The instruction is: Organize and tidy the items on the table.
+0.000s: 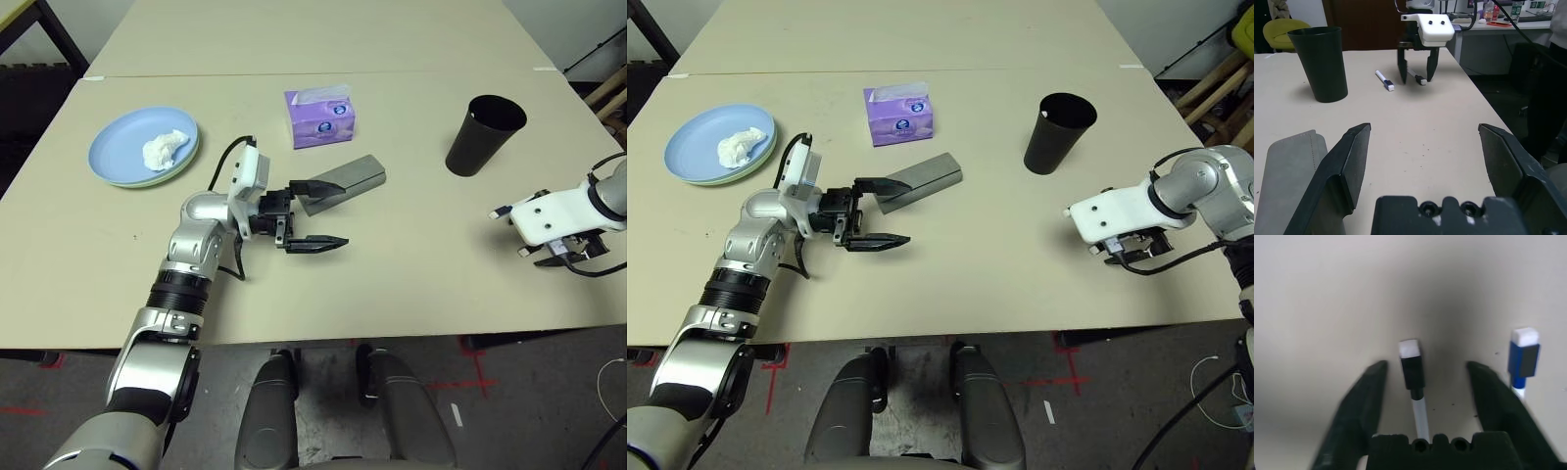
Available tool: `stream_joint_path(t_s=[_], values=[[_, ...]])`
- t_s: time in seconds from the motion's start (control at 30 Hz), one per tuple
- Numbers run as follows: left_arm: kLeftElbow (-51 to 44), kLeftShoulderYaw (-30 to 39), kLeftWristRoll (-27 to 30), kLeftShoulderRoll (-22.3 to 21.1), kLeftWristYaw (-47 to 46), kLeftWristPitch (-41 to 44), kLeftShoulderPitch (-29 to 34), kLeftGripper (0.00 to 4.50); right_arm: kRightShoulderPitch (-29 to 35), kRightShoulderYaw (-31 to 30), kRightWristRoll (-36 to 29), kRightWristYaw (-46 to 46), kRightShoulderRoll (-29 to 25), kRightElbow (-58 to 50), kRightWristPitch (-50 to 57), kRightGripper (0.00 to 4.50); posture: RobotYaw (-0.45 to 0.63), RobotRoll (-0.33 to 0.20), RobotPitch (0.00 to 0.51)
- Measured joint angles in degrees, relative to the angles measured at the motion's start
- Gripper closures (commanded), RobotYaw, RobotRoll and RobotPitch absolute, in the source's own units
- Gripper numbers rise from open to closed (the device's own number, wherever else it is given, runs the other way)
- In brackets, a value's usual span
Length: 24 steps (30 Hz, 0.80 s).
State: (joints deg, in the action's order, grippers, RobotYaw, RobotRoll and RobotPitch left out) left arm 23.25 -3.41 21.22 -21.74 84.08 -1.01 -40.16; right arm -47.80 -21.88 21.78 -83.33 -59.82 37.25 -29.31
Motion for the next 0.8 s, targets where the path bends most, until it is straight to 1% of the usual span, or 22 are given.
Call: stream_joint_path(t_s=[0.17, 0.3, 0.37, 0.43, 0.57, 0.63, 0.67, 0.7, 0.73, 0.8], values=[[0.0, 0.0, 0.0, -0.2, -0.1, 0.0, 0.0, 0.0, -0.8, -0.1, 0.9, 0.0, 0.0, 1.2, -1.1, 4.02, 0.06, 0.0, 0.255], [0.0, 0.0, 0.0, -0.2, -0.2, 0.0, 0.0, 0.0, -1.2, -0.1, 0.6, -1.0, 0.3, 1.2, -0.9, 4.08, 0.06, 0.0, 0.251], [0.0, 0.0, 0.0, -0.3, -0.2, 0.0, 0.0, 0.0, -1.4, 0.1, -0.8, -2.5, 0.8, 0.8, 1.2, 4.08, 0.06, 0.0, 0.249], [0.0, 0.0, 0.0, -0.3, -0.2, 0.0, 0.0, 0.0, -1.3, 0.7, -3.4, -5.0, 1.6, -0.6, 5.4, 4.08, 0.05, 0.0, 0.247], [0.0, 0.0, 0.0, -0.3, -0.2, 0.0, 0.0, 0.0, -1.3, 2.4, -13.5, -8.3, 1.7, -8.3, 19.4, 4.08, 0.04, 0.0, 0.242], [0.1, 0.0, 0.0, -0.4, -0.2, -0.1, -0.1, 0.0, -1.2, 2.2, -20.0, -8.6, 1.1, -12.5, 26.6, 4.08, 0.04, 0.0, 0.242], [0.2, 0.0, 0.0, -0.4, -0.2, -0.2, -0.1, 0.0, -1.2, 2.3, -24.7, -8.7, 0.7, -15.0, 31.7, 4.08, 0.04, 0.0, 0.242], [0.3, 0.0, 0.0, -0.4, -0.2, -0.3, -0.3, 0.0, -1.4, 3.5, -29.6, -8.8, 1.1, -17.1, 37.4, 4.08, 0.04, 0.0, 0.238], [0.4, 0.0, -0.1, -0.4, -0.2, -0.3, -0.4, 0.0, -1.8, 5.0, -32.3, -8.8, 2.1, -17.9, 41.1, 4.08, 0.04, 0.0, 0.238], [0.4, 0.0, -0.1, -0.3, -0.2, -0.5, -1.1, 0.0, -2.4, 10.1, -37.6, -7.5, 5.8, -19.2, 47.8, 4.08, 0.03, 0.0, 0.236]])
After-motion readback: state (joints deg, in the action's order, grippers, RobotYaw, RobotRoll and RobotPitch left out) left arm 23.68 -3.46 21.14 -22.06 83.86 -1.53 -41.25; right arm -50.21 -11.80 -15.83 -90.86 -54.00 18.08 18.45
